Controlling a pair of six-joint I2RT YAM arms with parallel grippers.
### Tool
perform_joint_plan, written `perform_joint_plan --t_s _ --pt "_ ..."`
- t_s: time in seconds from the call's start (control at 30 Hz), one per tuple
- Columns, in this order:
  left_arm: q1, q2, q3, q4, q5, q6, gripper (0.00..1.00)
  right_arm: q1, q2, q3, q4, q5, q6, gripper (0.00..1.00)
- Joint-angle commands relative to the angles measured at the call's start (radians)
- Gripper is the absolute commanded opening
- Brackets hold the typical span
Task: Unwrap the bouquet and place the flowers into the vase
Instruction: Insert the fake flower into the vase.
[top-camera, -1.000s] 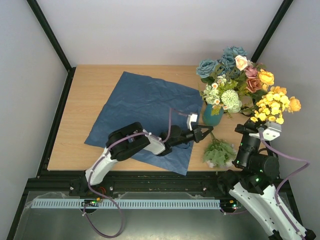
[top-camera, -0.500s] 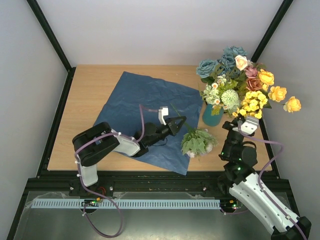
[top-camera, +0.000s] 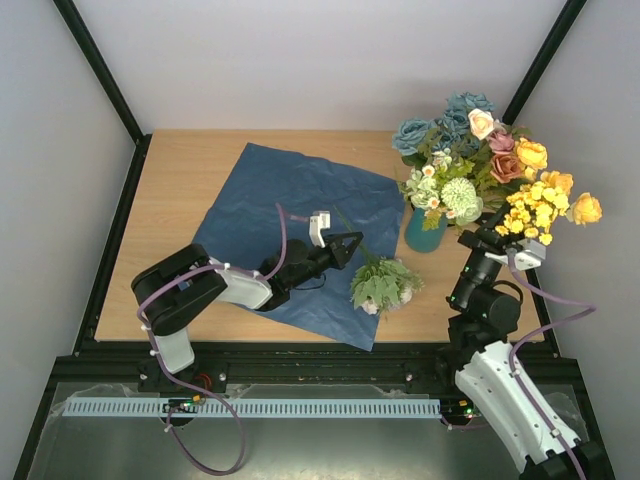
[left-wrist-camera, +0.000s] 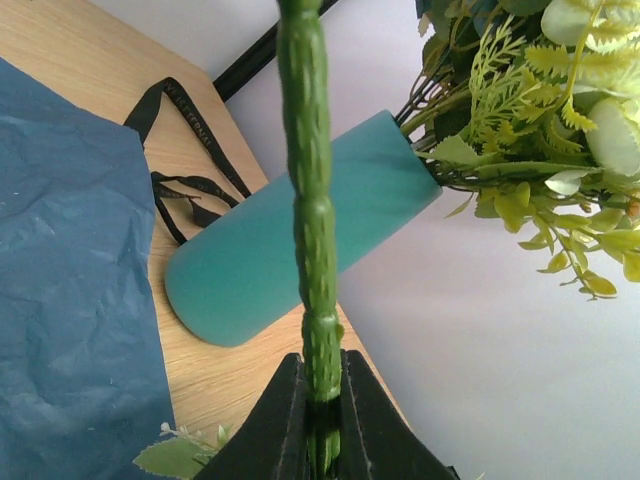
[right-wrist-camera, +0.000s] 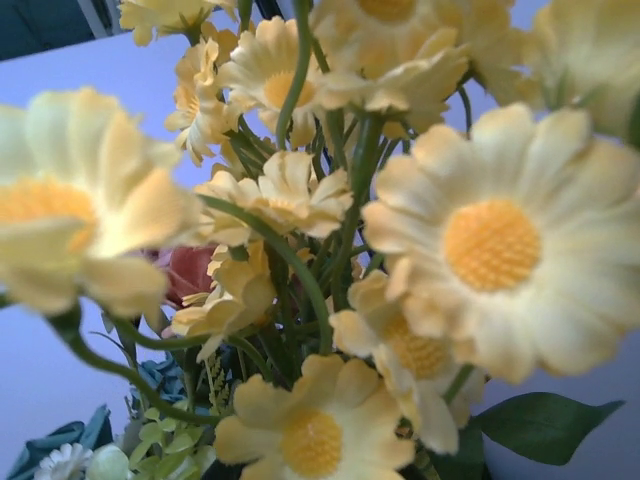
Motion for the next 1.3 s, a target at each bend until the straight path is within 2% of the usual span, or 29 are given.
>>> perform_joint_plan --t_s 0.0,0.23,0.37,0.53,0.7,0.83,1.0,1.27 --pt "0.007 -0.031 -0.007 0.012 0.02 0.022 0.02 -0.01 -0.031 0.006 0.04 -0.018 0.106 0.01" --pt "0.008 -0.037 -0.013 0.021 0.031 0.021 0.02 -0.015 -0.034 0.002 -0.046 -0.033 0.152 0.01" --pt "0.009 -0.045 -0.014 0.008 0.03 0.018 0.02 -0.024 -0.031 -0.004 -0.038 -0.048 0.164 0.01" --pt "0.008 -0.051 -0.013 -0.001 0.035 0.02 0.02 -0.039 0.023 -0.034 0.063 -0.072 0.146 0.01" --pt "0.009 -0.044 -0.006 -0.003 0.055 0.014 0.02 -0.113 0.1 -0.069 0.106 -0.135 0.226 0.01" --pt "0.009 -0.046 -0.004 -0.009 0.063 0.012 0.02 -0.159 0.137 -0.083 0.115 -0.19 0.28 0.01" --pt "0.009 -0.047 0.002 -0.01 0.07 0.009 0.02 -0.167 0.155 -0.084 0.078 -0.207 0.266 0.01" --pt "0.006 -0.032 0.005 -0.007 0.072 0.0 0.02 -0.167 0.026 -0.068 0.045 -0.182 0.208 0.02"
